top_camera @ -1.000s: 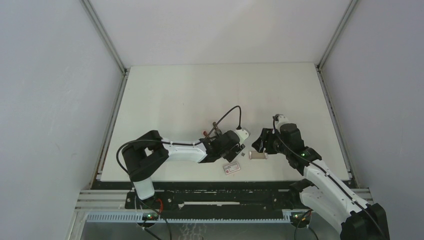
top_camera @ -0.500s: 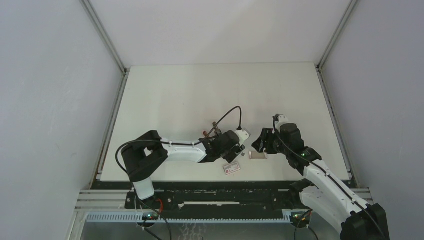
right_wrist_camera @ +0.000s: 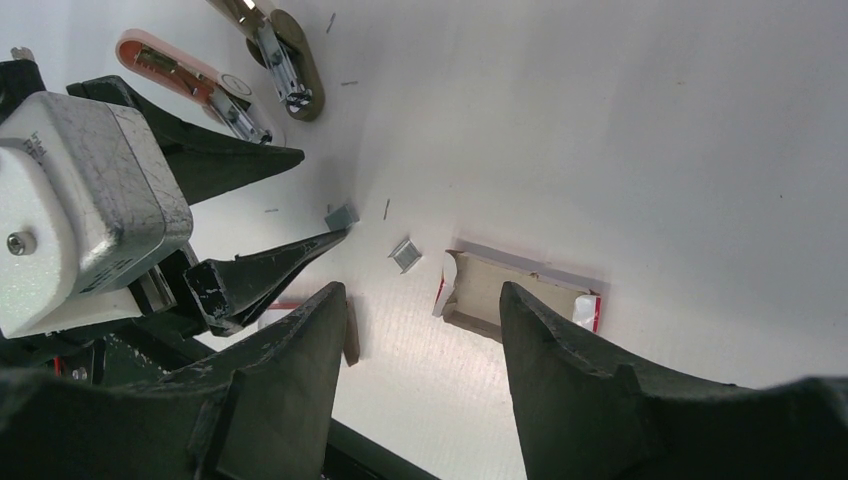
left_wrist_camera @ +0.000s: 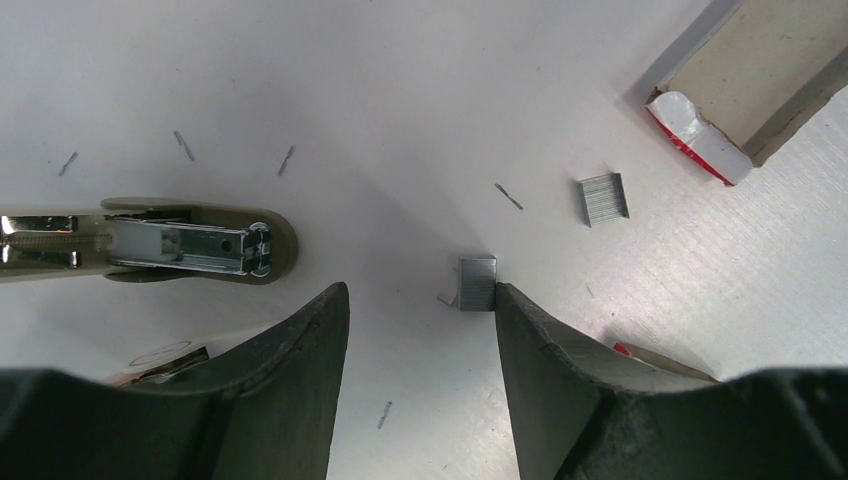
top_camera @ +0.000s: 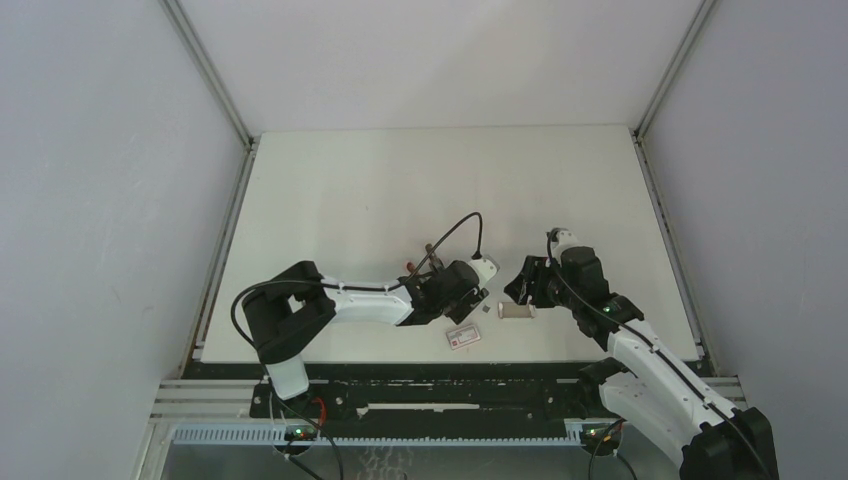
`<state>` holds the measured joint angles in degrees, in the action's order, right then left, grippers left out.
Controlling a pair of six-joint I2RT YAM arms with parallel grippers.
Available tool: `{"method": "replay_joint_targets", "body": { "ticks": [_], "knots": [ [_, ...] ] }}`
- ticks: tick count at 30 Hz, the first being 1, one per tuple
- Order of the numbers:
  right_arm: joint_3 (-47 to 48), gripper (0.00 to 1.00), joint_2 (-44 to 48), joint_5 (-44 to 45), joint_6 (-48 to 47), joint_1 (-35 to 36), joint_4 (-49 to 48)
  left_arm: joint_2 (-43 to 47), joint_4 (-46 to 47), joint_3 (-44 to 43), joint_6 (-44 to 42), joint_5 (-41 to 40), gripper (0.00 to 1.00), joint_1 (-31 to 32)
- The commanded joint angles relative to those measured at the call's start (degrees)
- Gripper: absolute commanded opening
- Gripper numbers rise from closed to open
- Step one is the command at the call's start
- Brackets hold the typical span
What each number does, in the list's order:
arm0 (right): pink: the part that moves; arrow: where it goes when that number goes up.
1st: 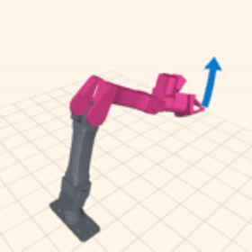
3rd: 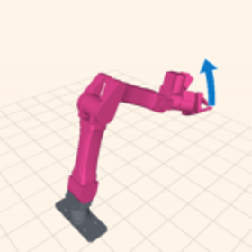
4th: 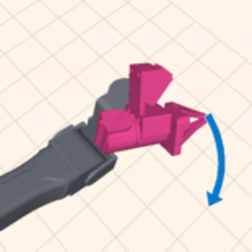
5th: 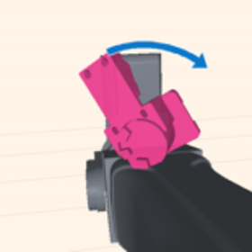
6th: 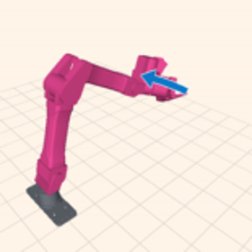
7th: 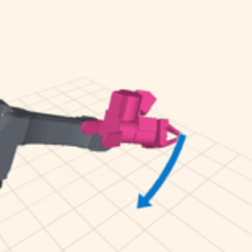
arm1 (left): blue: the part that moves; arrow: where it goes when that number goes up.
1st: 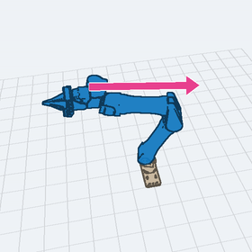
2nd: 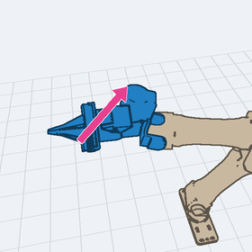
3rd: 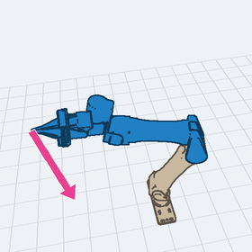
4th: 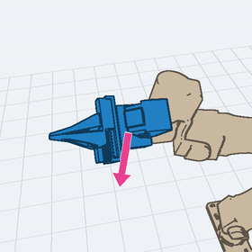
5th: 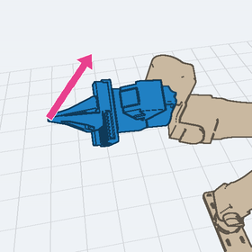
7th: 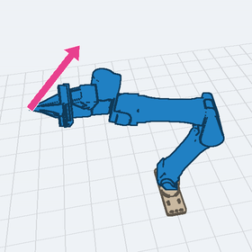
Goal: Load the staples into the stapler
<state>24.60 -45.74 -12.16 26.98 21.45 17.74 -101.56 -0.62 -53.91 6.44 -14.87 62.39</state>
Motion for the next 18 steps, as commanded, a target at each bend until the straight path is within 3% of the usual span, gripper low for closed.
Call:
{"method": "replay_joint_targets", "body": {
  "ticks": [1,18],
  "knots": [
    [0.95,0.57,0.83,-0.06,0.22,-0.18,-1.07,1.98,-0.39,-0.20,-1.05,-3.61,0.60,-0.11],
    [0.95,0.57,0.38,-0.37,0.17,-0.18,-1.30,2.83,-1.33,1.11,-0.88,-5.42,0.60,-0.11]
  ]
}}
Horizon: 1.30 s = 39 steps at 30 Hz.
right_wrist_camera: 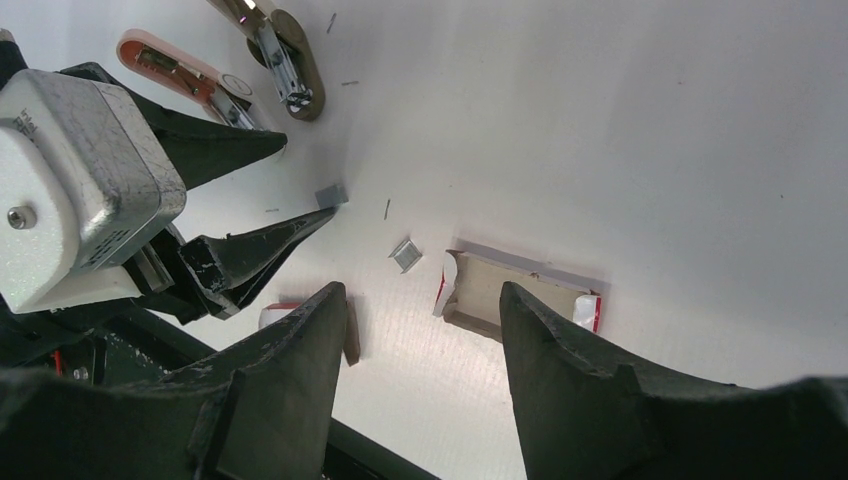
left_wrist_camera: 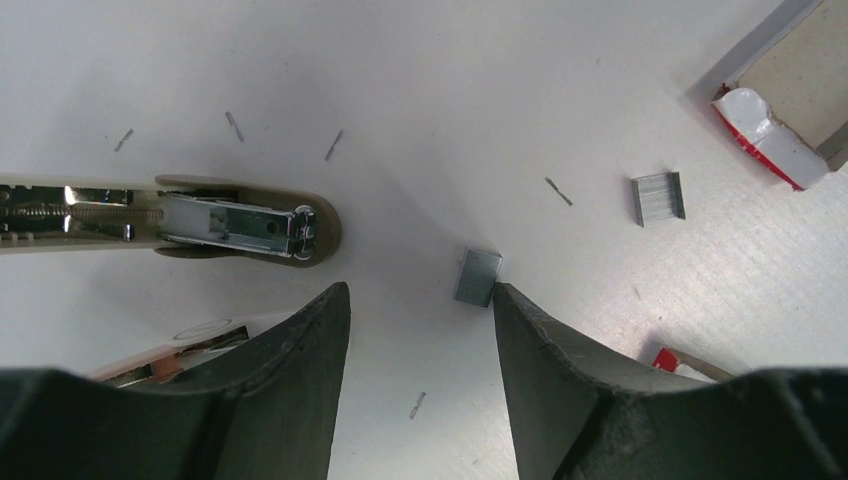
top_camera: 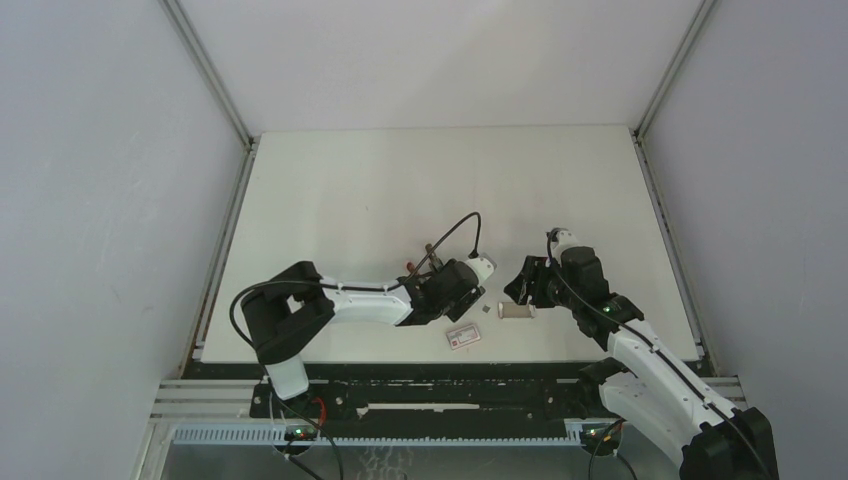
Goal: Load the staples into the stapler
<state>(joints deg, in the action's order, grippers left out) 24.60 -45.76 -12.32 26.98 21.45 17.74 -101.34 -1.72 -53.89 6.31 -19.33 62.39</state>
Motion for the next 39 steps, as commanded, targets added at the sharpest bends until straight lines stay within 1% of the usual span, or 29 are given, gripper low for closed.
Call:
{"method": "replay_joint_targets", "body": {
  "ticks": [1,9,25,35,39],
  "knots": [
    [0.96,0.57,0.41,-0.17,0.15,-0.18,-1.24,2.82,-0.22,1.26,-0.64,-0.78,0.60,-0.13],
    [0.92,0.57,0.24,-0.38,0.33,-0.29,-1.62,3.05,0.39,2.17,-0.29,-0.42,0.60,-0.17],
    [0.97,0.57,0.47,-0.47,0.38,-0.31,-1.29,2.66,1.90,2.11,0.46,-3.49,0.59,-1.98],
    [0.04,0.57,0.58,-0.03,0.21,0.17,-1.48,1.36,6.11,1.15,1.29,-2.13,0.59,-3.23],
    [0.41,0.57,0.48,0.87,-1.19,1.47,-1.71,3.91,7.50,1.70,2.27,-1.72,0.60,-3.42]
  ]
}}
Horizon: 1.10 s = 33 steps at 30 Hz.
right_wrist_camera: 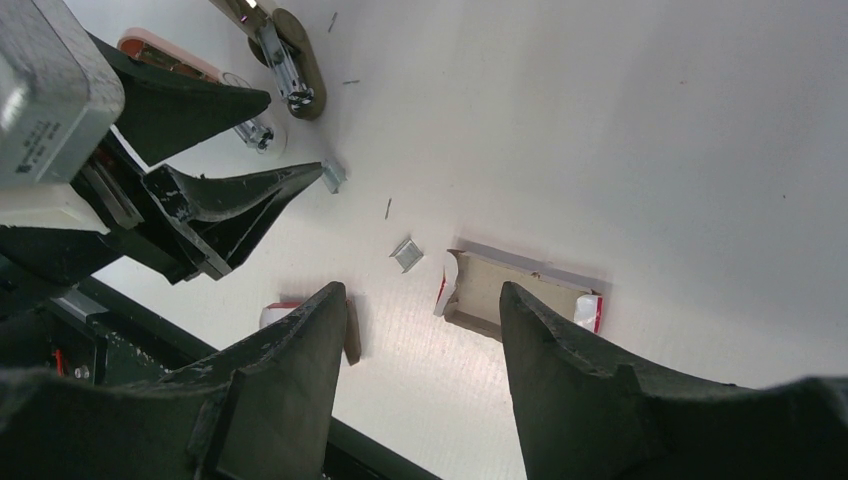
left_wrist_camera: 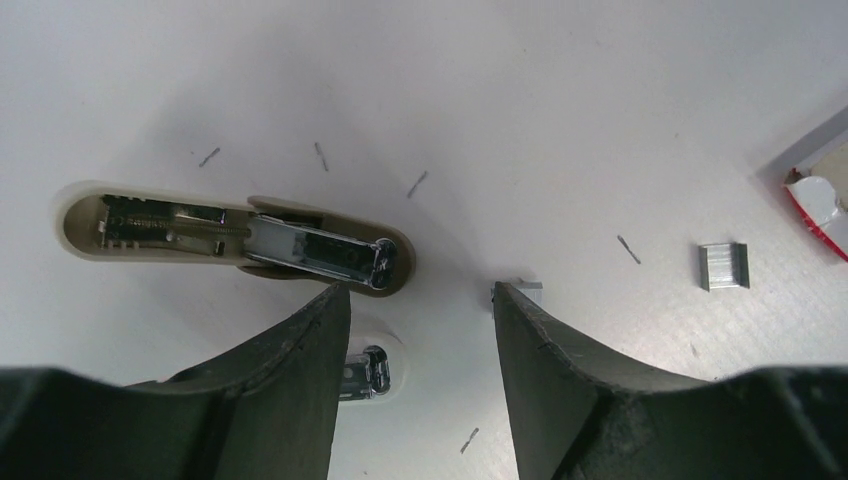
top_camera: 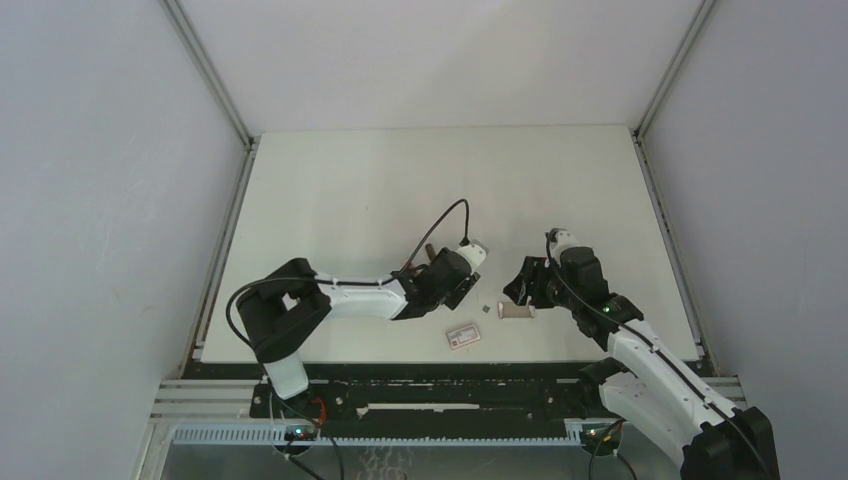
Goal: Load the staples into the stapler
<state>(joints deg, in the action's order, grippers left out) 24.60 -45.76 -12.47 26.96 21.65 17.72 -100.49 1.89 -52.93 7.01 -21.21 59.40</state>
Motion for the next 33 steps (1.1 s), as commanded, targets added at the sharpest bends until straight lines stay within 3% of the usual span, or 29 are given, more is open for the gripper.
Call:
{"method": "replay_joint_targets", "body": {
  "ticks": [1,7,14,16,20,24,33],
  "knots": [
    [0.96,0.58,0.20,1.27,-1.57,2.10,-1.63,4.66,4.15,1.23,2.11,0.28,0.60,-0.54],
    [5.57,0.58,-4.49,7.79,-4.52,10.01,-0.71,20.25,0.03,4.50,6.92,5.64,0.62,-4.68],
    [15.10,0.55,-18.27,12.66,-9.89,18.67,0.40,37.13,-10.99,5.82,11.45,15.01,0.73,-17.30],
    [18.23,0.53,-23.18,14.47,-11.08,20.67,0.72,41.08,-8.47,9.45,14.20,12.62,0.80,-19.80],
    [23.82,0.50,-32.32,16.77,-13.11,24.31,1.38,47.84,-1.99,17.44,17.07,7.28,0.81,-24.75],
    [28.99,0.48,-40.84,19.48,-14.89,27.35,2.61,52.19,-2.52,21.20,14.42,-0.04,0.82,-25.44],
    [35.64,0.44,-50.93,25.11,-18.48,30.10,5.28,53.91,0.83,26.84,10.08,-4.37,0.82,-25.47]
  ]
}}
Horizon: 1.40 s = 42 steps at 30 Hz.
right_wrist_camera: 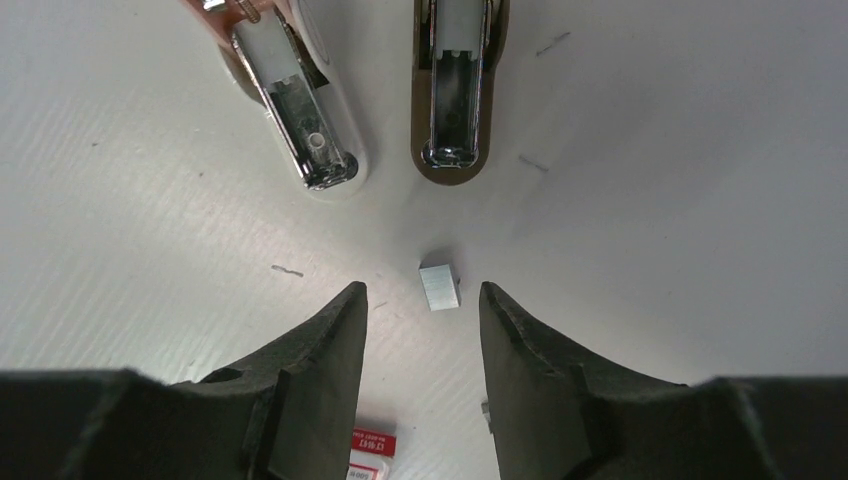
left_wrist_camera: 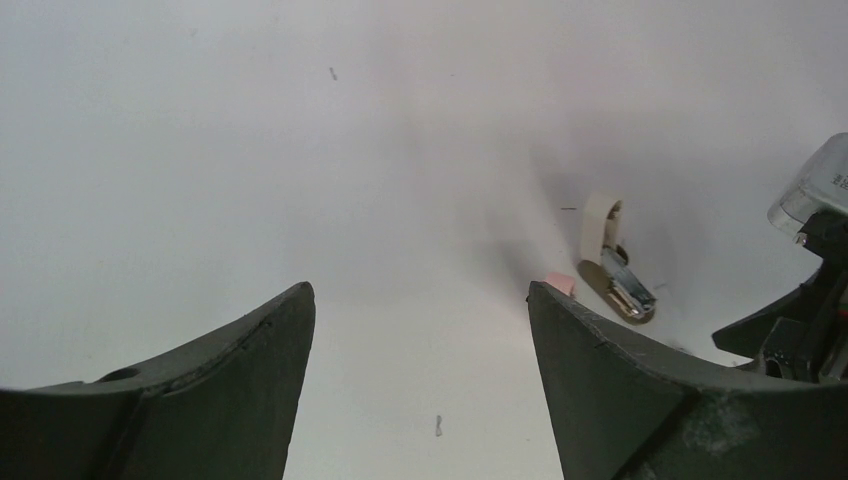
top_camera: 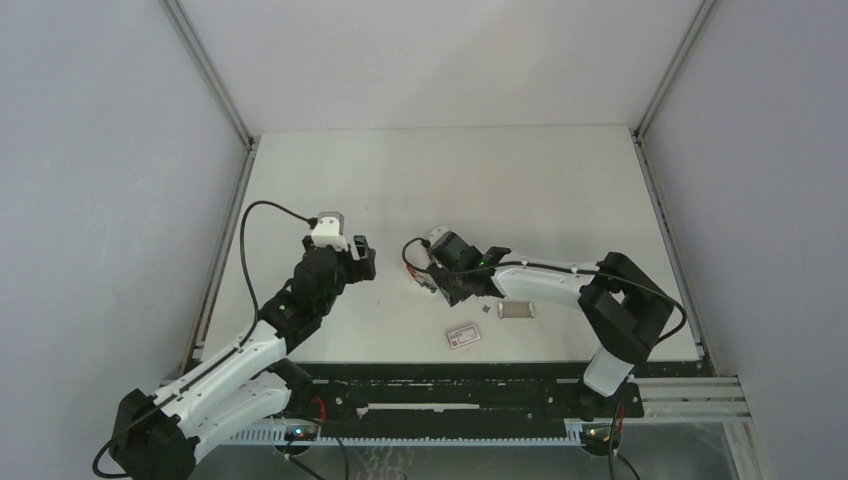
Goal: Load the staples into the stapler
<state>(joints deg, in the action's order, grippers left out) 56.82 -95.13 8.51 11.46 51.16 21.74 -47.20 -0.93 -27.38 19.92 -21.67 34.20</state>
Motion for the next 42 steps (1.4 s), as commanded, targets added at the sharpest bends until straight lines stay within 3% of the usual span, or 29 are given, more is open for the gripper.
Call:
{"method": "replay_joint_targets", "body": {
  "ticks": [1,25,42],
  "knots": [
    [3.80,0.43,-2.19,4.55,-3.39,0.75,1.45,0.68,3.72,1.42,-2.86,-3.94,0.82,-0.27],
    [5.59,0.25,-8.00,6.00,-5.84,2.26,1.37,1.38,3.87,1.76,-3.61,-4.70,0.82,-0.21],
    [5.59,0.11,-3.78,6.57,-4.95,1.92,2.38,2.02,3.74,2.07,-3.73,-5.20,0.82,-0.26]
  ]
}}
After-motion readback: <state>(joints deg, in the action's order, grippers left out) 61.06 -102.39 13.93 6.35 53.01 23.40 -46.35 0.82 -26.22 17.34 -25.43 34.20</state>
